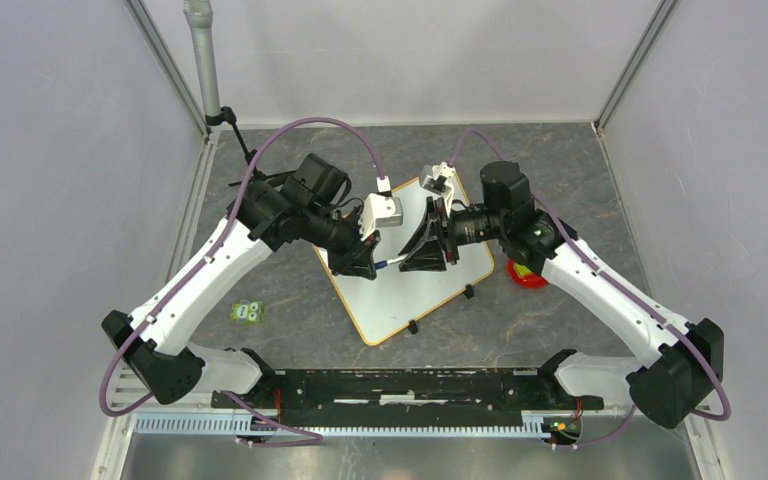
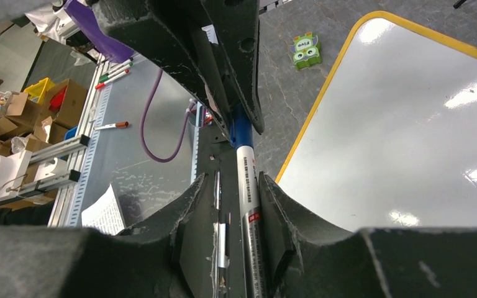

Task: Write a sentence on the whiteboard
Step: Pass from the left arm to the right

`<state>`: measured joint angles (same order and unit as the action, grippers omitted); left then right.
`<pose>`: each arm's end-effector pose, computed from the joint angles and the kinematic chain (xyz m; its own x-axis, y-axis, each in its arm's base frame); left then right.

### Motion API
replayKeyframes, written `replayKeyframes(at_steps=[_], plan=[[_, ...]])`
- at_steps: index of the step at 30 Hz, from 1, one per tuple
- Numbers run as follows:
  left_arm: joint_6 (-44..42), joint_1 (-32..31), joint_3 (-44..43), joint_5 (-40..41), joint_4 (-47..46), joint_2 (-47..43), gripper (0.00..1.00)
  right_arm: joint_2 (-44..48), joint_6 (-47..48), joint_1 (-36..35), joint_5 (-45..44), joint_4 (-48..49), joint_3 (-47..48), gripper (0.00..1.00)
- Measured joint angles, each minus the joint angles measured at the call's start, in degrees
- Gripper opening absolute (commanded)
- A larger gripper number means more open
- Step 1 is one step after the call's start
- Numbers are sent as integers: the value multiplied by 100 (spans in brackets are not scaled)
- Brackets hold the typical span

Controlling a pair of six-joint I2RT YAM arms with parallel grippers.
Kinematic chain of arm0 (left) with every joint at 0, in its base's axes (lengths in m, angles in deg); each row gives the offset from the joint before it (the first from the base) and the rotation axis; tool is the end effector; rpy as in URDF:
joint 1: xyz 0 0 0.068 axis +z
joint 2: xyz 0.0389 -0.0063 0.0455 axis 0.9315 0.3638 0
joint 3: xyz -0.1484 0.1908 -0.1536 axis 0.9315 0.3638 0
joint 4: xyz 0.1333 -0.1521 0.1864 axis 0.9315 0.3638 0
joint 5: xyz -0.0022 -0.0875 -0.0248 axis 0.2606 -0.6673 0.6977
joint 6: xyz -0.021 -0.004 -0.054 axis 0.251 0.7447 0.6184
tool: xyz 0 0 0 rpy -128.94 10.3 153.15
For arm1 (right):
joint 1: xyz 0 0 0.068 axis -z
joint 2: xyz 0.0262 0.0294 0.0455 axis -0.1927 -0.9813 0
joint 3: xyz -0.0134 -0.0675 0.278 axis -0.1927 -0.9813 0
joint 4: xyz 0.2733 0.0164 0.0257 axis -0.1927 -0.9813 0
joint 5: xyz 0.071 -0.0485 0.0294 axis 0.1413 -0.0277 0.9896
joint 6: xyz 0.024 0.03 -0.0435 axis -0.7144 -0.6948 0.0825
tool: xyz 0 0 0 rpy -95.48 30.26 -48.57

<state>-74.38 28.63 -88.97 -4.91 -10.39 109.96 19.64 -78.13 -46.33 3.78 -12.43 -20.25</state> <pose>0.1829 -0.1849 0.3997 -0.2534 0.6626 -0.7048 0.9670 0.1551 -0.2019 0.2089 0.1909 0.3634 -0.4835 -0.2128 -0.8491 -0.8697 0.0068 0.4935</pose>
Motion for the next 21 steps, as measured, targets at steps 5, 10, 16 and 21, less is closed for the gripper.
replayKeyframes(at_steps=[5, 10, 16, 21], plan=[[11, -24, -2, -13, 24, 0, 2, -2, -66, -68, -103, 33, 0, 38], [15, -35, -2, -35, 66, 4, 2, -2, -111, -96, -140, 74, 0, 37], [22, -35, -13, -87, 118, 61, 2, -2, -195, -109, -256, 181, 0, 20], [22, -61, -24, -94, 168, 68, 3, -4, -186, -111, -313, 199, 0, 0]])
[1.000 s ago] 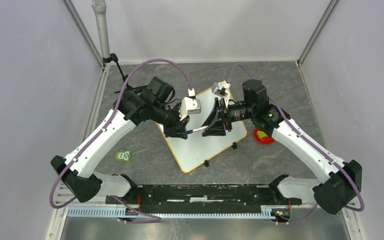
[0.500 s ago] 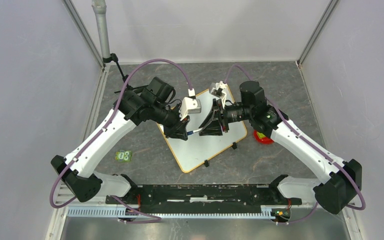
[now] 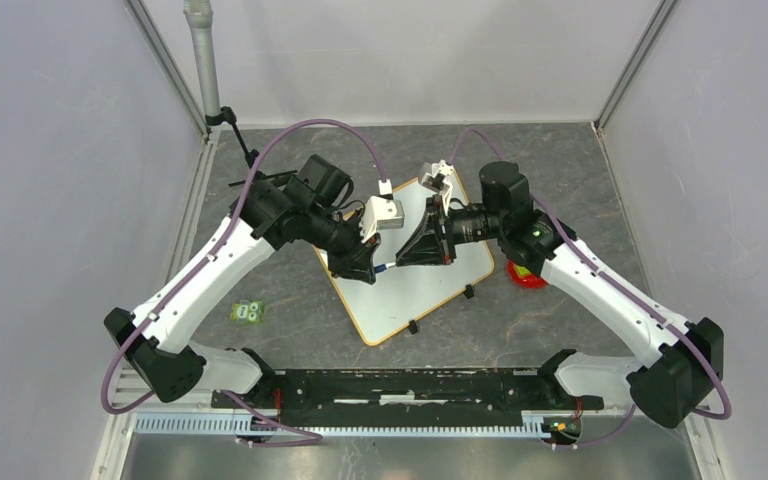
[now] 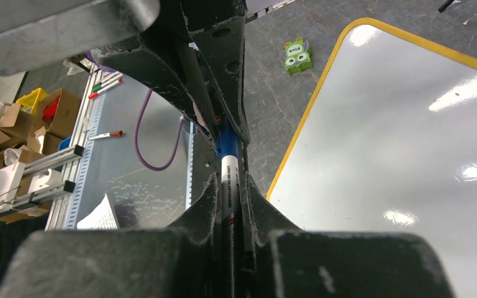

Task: Write a sentence on the whiteboard
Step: Pass from the left arm to the right, then open the pen cap from the whiteboard marker.

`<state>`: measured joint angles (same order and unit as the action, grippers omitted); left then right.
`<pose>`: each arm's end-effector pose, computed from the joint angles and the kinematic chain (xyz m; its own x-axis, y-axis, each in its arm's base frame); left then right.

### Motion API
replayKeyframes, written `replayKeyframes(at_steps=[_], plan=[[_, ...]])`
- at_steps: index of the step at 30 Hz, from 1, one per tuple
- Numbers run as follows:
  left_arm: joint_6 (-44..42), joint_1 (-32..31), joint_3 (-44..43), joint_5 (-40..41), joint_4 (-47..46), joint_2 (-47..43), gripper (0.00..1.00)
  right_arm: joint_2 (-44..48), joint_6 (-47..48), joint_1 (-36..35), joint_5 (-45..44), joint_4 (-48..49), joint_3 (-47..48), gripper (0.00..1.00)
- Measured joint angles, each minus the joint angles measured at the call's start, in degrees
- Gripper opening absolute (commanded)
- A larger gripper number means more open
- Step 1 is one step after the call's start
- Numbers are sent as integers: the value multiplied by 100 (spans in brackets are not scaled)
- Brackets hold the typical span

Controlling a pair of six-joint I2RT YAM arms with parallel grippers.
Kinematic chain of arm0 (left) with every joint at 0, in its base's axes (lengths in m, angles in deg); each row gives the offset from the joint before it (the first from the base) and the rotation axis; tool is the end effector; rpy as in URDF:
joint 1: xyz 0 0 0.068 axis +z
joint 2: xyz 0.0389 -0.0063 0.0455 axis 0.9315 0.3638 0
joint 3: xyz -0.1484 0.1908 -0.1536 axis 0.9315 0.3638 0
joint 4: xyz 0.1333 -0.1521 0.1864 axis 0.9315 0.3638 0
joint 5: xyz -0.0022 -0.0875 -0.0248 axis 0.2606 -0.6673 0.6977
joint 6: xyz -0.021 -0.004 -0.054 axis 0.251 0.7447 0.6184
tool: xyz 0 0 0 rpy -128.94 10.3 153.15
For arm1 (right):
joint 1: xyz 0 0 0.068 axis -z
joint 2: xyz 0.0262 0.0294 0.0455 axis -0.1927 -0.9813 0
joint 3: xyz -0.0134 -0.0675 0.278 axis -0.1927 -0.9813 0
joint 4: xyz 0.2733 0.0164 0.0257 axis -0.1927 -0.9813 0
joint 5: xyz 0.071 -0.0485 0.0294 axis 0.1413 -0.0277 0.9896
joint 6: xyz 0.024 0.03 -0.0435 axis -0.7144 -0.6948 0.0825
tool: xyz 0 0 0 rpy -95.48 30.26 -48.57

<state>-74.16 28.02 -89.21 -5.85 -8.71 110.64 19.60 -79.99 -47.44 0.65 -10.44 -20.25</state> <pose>0.1809 -0.1876 0.3967 -0.2699 0.6765 -0.6852 0.9607 0.1418 -0.2384 0.2084 0.1958 0.3657 -0.4853 -0.1928 -0.8528 -0.8722 0.0389 0.4875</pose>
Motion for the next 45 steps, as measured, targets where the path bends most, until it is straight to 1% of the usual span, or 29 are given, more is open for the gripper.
replayKeyframes(at_steps=[1, 3, 4, 5, 10, 13, 17, 20, 21, 23, 24, 26, 28, 29, 33, 37, 42, 45], plan=[[0, 0, 0, 7, 0, 0, 8, 0, 0, 0, -4, -11, 0, 0], [4, 0, 0, 35, -4, -4, 26, -4, 59, 0, -11, -26, 0, 0], [22, 0, 4, 66, -17, -13, 33, -4, 103, -2, -20, -35, 0, 0], [50, 0, 22, 109, -48, -35, 38, -4, 131, -2, -26, -42, 0, 0], [273, 2, 109, 199, -444, -173, 50, -26, 164, -50, -79, -83, 2, 0], [374, 0, 109, 197, -621, -181, 55, -50, 116, -68, -76, -72, 2, 0], [411, -2, 111, 192, -723, -181, 58, -70, 9, -68, -74, -4, 2, 0], [409, -28, 199, 162, -789, -195, 55, -70, -31, -68, -74, 26, 2, 0], [409, -35, 249, 157, -796, -205, 52, -70, -35, -68, -74, 26, 2, 0], [409, -37, 400, 153, -796, -240, 37, -70, -50, -66, -74, 31, 2, 0], [404, -37, 463, 155, -767, -254, 26, -70, -55, -66, -74, 31, 2, 0], [393, -37, 496, 153, -706, -264, 12, -70, -39, -59, -116, 33, 2, 0], [321, -59, 496, 162, -721, -317, 5, -74, -37, -15, -122, 37, 2, 0], [304, -81, 503, 175, -732, -361, 3, -74, -33, 17, -81, 50, 2, 0], [293, -90, 713, 225, -997, -575, 2, -72, -17, 96, 44, 94, 7, 0], [293, -7, 1003, 225, -1456, -739, 2, -72, 219, 190, 111, -20, 28, 0], [299, 361, 1134, 503, -1029, -1025, 2, -17, 623, 470, 144, -568, 76, 0], [295, 393, 1134, 570, -968, -1128, 3, -20, 778, 501, 125, -887, 79, 0]])
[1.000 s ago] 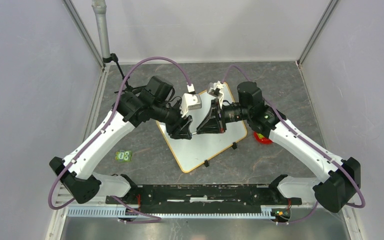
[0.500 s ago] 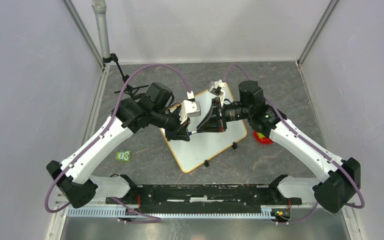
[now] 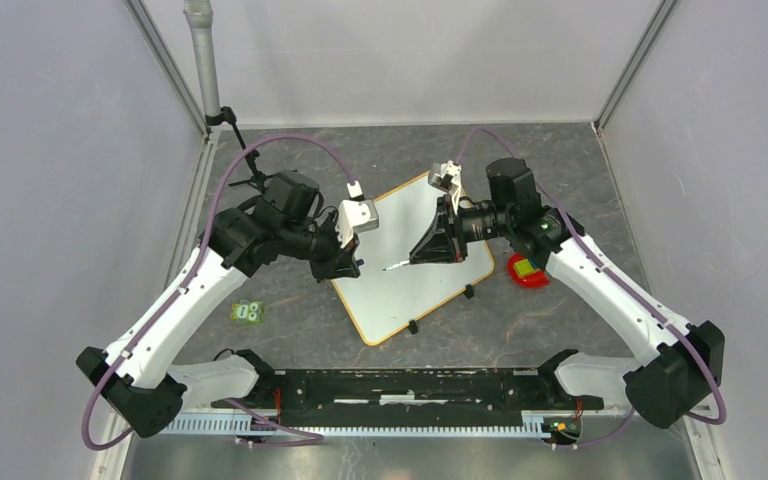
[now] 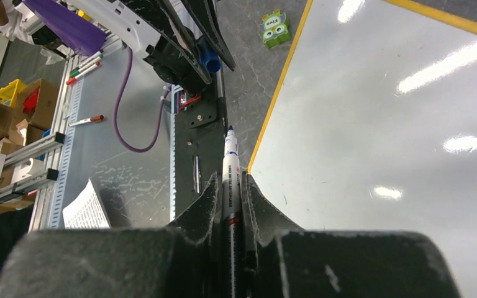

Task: Write a sentence on the whiteboard
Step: Open the pen cap from the whiteboard marker, then place the pen cap at the center of the board.

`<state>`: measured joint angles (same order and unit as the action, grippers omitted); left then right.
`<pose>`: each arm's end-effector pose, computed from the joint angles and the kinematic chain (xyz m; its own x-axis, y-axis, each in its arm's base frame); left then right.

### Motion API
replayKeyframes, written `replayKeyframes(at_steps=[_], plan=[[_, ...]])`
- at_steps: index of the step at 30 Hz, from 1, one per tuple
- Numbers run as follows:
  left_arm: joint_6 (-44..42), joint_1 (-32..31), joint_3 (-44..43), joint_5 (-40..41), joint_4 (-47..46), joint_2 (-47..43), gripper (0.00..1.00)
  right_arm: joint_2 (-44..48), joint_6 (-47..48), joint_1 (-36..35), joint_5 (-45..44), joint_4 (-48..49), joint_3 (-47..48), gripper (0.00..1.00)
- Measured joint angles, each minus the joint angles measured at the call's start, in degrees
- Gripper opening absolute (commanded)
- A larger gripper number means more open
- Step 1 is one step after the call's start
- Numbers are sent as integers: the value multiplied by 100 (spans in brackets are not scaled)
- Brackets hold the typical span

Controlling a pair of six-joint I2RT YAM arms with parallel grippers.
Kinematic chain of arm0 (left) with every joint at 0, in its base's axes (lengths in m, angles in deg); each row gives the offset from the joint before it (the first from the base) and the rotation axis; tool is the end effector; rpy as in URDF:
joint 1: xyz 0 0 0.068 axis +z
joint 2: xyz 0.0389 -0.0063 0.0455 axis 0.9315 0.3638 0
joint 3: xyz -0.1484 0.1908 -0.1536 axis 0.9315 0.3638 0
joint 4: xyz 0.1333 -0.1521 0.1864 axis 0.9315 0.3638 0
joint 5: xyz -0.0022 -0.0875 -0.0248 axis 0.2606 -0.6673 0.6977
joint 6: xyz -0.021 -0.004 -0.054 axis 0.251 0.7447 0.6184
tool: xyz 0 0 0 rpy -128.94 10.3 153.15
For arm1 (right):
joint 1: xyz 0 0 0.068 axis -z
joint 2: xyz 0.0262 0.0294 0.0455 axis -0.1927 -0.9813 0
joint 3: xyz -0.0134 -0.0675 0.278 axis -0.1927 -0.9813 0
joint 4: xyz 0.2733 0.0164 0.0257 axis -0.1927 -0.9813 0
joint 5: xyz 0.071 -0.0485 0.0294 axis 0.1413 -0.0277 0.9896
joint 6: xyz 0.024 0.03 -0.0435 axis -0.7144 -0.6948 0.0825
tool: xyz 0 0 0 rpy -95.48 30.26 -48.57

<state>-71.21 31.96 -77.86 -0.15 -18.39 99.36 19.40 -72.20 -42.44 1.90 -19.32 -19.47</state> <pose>0.1668 -0.1506 0.3880 -0.2708 0.6004 -0.7525 0.9506 0.2898 -0.1108 0.2196 0.1744 0.3561 -0.4870 -0.2322 -0.8420 -0.8731 0.1041 0.4763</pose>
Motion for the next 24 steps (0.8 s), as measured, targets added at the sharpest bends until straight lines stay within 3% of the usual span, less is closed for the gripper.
replayKeyframes(at_steps=[4, 7, 16, 24], plan=[[-61, 81, 0, 101, 227, -33, 2, 0, 140, 131, 7, -321, 192, 0], [-245, 494, 90, 238, 407, -157, 2, 17, 203, 476, 9, -389, 433, 0], [-1523, 3003, 1038, 640, 1056, -756, 2, 382, 216, 1419, 313, -306, 450, 0], [-2448, 4778, 1786, 680, 1056, -221, 2, 741, 273, 1637, 389, -216, -94, 0]])
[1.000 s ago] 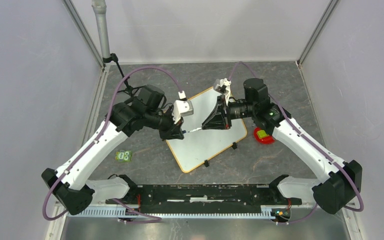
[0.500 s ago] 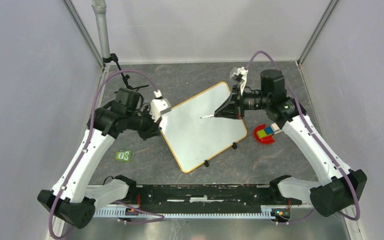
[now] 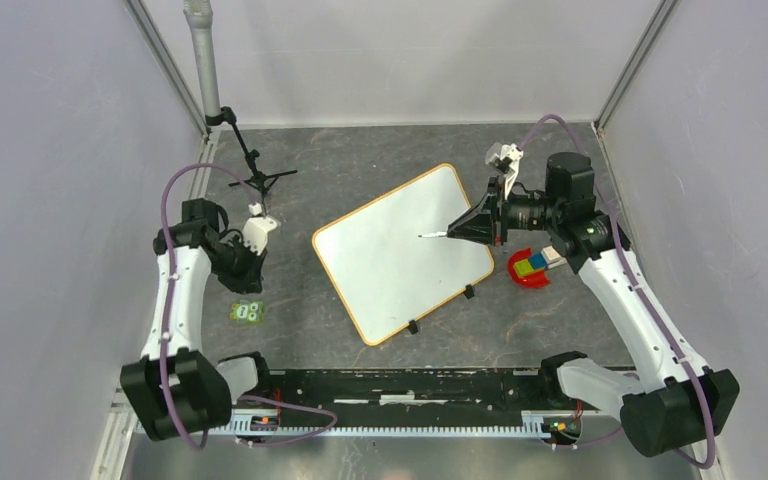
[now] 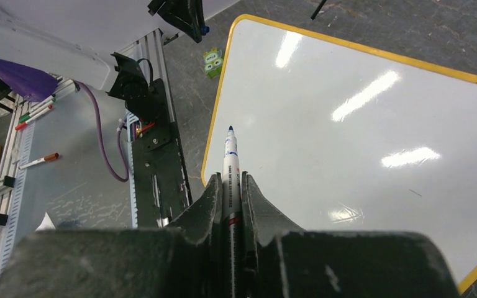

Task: Write a sentence on the whiteboard
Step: Place the pen cap at the center of the board.

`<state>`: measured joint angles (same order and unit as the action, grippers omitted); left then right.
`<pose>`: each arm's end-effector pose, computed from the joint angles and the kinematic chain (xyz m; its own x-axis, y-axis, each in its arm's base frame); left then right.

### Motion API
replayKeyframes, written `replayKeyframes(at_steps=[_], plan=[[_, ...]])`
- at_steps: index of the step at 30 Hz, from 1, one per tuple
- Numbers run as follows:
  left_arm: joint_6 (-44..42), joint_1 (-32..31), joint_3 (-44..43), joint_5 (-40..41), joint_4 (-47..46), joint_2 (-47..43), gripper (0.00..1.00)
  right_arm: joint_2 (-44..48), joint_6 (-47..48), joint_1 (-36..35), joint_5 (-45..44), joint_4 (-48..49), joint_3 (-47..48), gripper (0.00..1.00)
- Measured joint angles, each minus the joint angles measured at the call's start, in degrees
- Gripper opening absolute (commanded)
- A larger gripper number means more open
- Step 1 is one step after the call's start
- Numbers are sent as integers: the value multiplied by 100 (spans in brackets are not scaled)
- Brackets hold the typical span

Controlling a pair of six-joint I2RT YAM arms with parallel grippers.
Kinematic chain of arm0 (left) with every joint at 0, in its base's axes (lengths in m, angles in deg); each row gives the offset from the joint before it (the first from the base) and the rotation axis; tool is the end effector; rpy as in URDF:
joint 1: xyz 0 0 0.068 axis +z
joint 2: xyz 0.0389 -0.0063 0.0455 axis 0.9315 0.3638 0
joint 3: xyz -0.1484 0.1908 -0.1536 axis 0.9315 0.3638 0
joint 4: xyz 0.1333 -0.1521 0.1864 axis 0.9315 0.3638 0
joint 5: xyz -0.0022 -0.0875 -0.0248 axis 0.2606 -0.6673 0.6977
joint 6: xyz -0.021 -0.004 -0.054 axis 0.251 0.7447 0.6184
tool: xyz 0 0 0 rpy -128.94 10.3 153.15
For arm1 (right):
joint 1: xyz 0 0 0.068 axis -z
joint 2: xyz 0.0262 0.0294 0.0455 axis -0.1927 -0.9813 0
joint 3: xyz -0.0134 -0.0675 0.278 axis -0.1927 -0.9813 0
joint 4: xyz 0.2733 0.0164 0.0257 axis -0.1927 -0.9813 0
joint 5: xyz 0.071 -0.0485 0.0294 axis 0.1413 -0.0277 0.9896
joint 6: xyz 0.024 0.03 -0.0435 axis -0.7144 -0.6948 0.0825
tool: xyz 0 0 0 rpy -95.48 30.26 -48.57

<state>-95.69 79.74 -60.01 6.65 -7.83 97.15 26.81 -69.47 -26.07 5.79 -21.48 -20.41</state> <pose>0.1892 0.0201 0.2879 -0.7096 0.5351 -0.4583 0.6333 0.7695 -0.0821 0.2240 0.0973 0.3793 -0.4303 -0.0882 -0.8983 -0.8786 0.2692 0.3944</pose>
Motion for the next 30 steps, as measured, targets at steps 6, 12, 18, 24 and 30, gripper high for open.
replayKeyframes(at_steps=[6, 12, 18, 24, 30], plan=[[-133, 234, 713, 374, -621, 743, 7, 37, 63, 4, -4, 90, -232, 0], [-131, 188, 1003, 632, -1281, 1335, 14, 37, 101, 7, -48, 175, -461, 0], [-111, -155, 1283, 901, -1735, 1576, 16, 37, 138, 9, -48, 208, -492, 0], [79, -529, 1167, 1246, -1744, 1773, 23, 37, 166, 7, -48, 205, -511, 0], [238, -710, 1102, 1279, -2293, 2124, 32, 55, 286, 7, -52, 179, -511, 0]])
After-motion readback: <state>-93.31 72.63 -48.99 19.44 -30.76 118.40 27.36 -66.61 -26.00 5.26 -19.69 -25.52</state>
